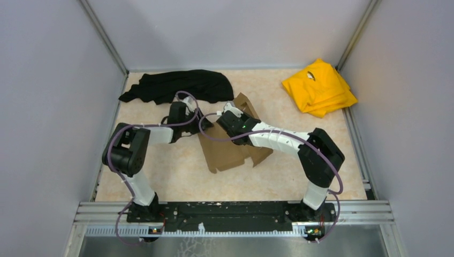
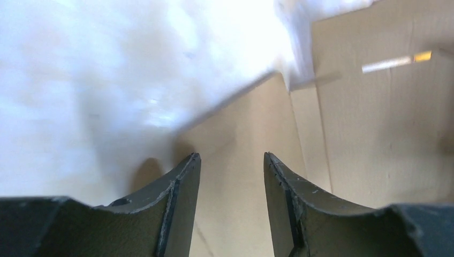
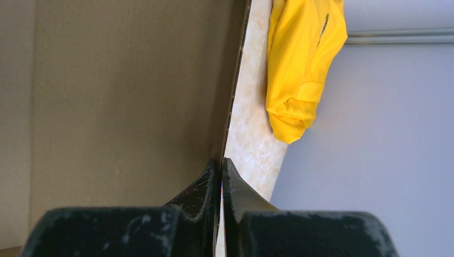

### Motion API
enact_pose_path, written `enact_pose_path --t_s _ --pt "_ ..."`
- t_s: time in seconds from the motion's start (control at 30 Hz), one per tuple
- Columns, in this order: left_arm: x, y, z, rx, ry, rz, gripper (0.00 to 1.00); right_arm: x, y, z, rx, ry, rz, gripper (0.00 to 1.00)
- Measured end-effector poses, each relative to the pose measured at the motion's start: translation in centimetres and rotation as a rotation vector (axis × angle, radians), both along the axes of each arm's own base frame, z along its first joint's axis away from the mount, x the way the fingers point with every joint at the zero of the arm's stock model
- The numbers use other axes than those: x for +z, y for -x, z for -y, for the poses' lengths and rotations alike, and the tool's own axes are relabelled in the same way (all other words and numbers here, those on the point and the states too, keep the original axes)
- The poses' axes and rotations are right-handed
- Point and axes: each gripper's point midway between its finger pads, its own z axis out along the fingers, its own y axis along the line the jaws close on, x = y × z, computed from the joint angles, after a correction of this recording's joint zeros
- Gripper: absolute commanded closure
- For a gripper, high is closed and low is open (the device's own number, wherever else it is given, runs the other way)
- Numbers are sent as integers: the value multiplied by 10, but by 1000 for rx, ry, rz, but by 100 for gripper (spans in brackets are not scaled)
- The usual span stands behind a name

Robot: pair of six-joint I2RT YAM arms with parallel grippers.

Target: Fold the paper box

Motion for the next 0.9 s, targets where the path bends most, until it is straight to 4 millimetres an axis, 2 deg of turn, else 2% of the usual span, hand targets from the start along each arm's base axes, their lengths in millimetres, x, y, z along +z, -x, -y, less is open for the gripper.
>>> enact_pose_path --t_s 0.17,0.27,0.33,0.5,0.67,0.9 --pt "2 -18 -40 79 20 -14 45 0 2 6 15 79 10 100" --pt "4 -31 -51 88 52 -20 45 2 3 6 32 120 15 100" --pt "5 -40 -48 67 81 -25 45 4 5 4 47 142 23 100" --pt "9 -66 -28 -29 172 -8 45 10 9 -5 92 201 55 100" --pt "9 -65 -13 -125 239 24 44 18 13 -13 125 255 104 100" --pt "14 -60 -4 -209 289 96 44 27 18 -20 154 345 180 100"
